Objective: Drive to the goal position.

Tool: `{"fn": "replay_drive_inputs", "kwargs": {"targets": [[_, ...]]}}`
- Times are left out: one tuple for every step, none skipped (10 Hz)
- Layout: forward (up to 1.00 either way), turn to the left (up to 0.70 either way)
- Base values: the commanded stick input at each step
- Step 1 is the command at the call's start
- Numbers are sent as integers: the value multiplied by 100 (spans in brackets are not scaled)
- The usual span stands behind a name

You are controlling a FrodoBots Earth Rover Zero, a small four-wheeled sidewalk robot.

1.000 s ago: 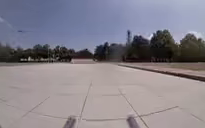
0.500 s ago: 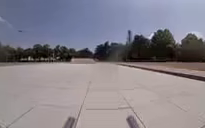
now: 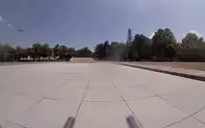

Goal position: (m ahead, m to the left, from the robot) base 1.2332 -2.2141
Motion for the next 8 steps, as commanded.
{"fn": "replay_drive_inputs", "kwargs": {"targets": [[100,0],[100,0],[100,0],[100,0],[100,0],[100,0],[100,0],[100,0]]}}
